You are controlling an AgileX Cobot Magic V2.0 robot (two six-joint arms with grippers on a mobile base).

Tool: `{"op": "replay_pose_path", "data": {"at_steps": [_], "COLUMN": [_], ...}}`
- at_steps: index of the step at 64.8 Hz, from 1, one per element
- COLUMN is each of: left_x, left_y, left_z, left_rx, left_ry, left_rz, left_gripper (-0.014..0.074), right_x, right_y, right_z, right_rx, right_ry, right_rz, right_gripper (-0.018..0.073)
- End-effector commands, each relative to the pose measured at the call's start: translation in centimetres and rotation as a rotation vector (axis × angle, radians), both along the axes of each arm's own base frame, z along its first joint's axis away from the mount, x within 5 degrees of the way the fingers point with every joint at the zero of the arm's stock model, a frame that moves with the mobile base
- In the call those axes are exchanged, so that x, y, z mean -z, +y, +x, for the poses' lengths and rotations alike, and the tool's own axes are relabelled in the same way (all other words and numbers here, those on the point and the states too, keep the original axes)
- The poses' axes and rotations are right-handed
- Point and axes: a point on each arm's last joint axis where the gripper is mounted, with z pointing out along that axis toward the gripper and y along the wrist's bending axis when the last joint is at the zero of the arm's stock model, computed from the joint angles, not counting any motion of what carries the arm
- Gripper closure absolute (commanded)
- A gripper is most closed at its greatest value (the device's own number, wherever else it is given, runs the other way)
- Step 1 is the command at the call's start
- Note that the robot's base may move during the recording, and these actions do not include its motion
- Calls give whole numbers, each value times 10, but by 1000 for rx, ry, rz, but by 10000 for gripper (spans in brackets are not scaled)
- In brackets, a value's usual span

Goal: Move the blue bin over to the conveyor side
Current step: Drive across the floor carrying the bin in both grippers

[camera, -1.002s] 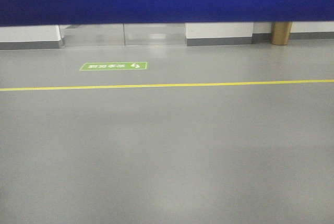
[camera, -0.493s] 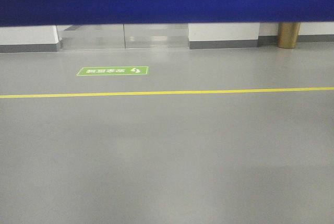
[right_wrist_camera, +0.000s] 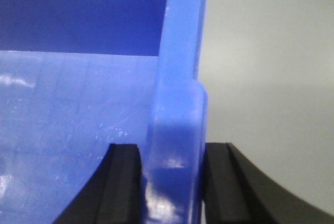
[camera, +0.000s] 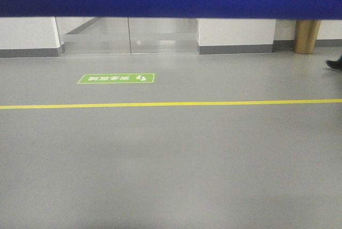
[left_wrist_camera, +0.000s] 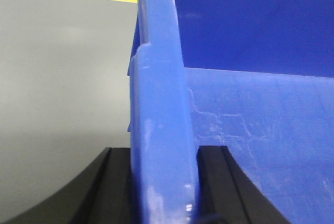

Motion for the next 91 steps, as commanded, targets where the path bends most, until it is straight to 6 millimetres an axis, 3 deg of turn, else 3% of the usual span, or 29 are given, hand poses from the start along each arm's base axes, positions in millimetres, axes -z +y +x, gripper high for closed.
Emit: {"op": "replay_pose_path", "data": {"at_steps": [1,41,91], "left_x": [-15,-15,-14], "left_y": [5,5,5], "left_z": [-1,-1,0], "left_rx": [-39,-39,-39], "left_ry": [-141,-141,-138], "left_rz": [51,51,51], "left_gripper": [614,614,614], "right_x": [-13,-22,-22], "right_y": [-9,-8,-8], "right_z": [-2,2,2], "right_rx": [48,55,55], "right_ry": [-142,-252,-254], "right_rz": [-45,-15,-15], "right_gripper": [637,637,637]}}
